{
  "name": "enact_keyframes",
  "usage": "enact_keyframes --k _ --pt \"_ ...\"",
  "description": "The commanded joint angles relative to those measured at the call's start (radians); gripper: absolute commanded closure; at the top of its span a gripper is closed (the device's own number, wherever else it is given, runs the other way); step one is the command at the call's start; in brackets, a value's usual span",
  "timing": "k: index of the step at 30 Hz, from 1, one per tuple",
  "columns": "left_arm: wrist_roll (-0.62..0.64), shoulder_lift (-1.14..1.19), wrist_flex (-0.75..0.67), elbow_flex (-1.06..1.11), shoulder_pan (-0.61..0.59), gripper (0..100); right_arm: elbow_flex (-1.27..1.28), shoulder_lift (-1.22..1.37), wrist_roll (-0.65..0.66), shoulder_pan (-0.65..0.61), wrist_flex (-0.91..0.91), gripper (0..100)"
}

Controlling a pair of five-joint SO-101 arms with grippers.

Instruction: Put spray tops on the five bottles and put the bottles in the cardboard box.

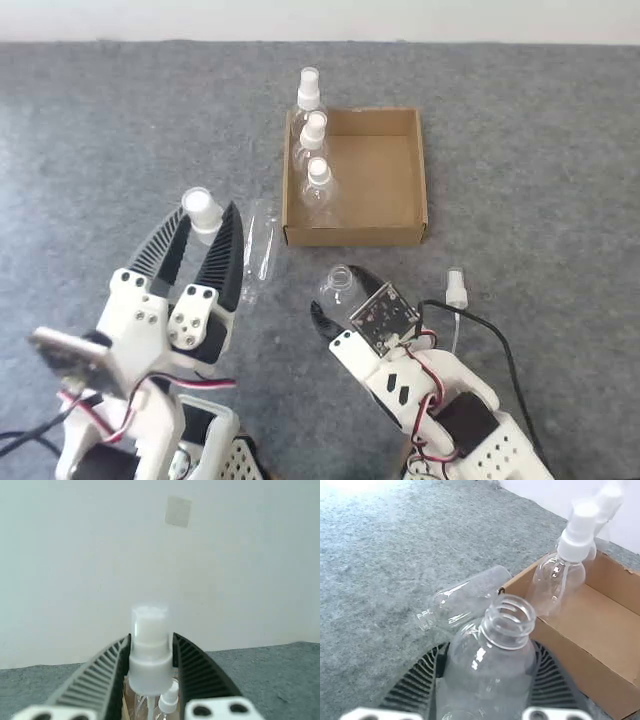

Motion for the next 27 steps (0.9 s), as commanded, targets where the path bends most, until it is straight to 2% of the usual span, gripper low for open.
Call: enact_keyframes --k 1,8,14,20,27 --pt "0.087 -0.006 -0.054 -0.010 0.005 99 -0.012 -0.016 0.012 -0.010 -0.025 89.8" --pt "0.109 -0.006 -0.078 -0.002 0.008 99 0.003 -0.016 0.012 -0.012 -0.065 89.8" --pt "0.106 -0.006 -0.160 0.050 0.127 99 0.080 -0.016 0.109 -0.025 -0.157 89.8" --pt "0.107 -0.006 -0.187 0.070 0.216 99 0.080 -0.016 0.115 -0.042 -0.151 89.8" --pt "0.109 -0.006 -0.189 0.070 0.241 99 0.080 -0.016 0.118 -0.042 -0.134 89.8"
